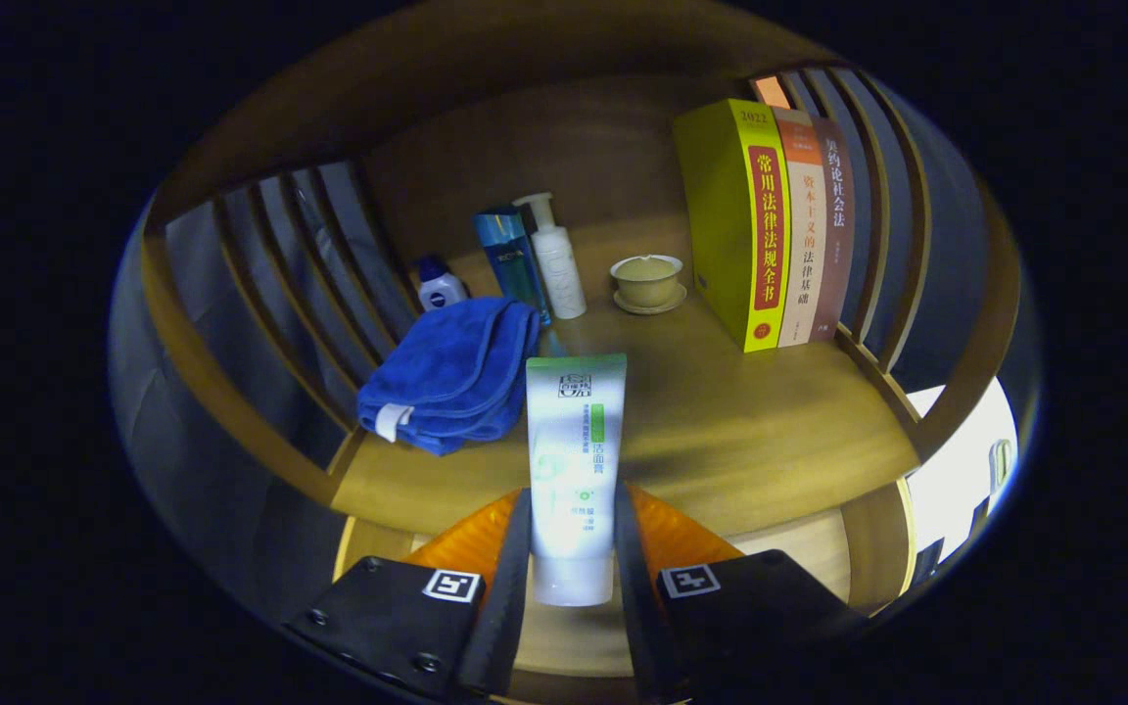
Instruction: Pull open the drawer, take out the items inside it, and place them on the countertop above the cabinet.
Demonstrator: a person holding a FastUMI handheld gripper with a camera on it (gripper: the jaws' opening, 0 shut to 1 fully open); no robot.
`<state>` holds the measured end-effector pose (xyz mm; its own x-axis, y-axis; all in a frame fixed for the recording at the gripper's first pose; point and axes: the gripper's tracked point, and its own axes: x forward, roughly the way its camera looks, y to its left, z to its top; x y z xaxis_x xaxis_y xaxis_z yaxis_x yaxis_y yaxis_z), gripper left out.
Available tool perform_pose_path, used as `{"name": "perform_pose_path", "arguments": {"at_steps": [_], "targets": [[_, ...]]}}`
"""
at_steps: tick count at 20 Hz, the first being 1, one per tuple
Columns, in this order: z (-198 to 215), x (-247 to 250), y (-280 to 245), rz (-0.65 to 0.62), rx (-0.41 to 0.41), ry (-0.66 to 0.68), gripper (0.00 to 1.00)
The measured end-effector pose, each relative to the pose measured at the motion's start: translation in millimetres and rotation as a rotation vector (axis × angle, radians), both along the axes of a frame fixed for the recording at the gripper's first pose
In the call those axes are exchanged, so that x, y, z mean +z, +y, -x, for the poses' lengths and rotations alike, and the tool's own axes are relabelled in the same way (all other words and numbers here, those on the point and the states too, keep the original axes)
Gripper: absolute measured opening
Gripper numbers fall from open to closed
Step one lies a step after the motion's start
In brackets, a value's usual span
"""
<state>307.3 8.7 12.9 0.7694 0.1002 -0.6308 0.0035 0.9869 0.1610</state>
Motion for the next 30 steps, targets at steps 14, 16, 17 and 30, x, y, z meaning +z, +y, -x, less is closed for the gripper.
{"name": "perform_pose_path", "arguments": {"at_steps": [14, 16, 17, 30], "targets": [[-39.7, -41.5, -9.2, 0.063, -0.048, 0.029, 0.54], [-39.1, -42.4, -9.1, 0.06, -0.048, 0.028, 0.55], [-39.3, -41.6, -9.2, 0.055, -0.051, 0.026, 0.55], [1.3, 14.3, -2.8, -0.033, -0.017, -0.15, 0.98]]}}
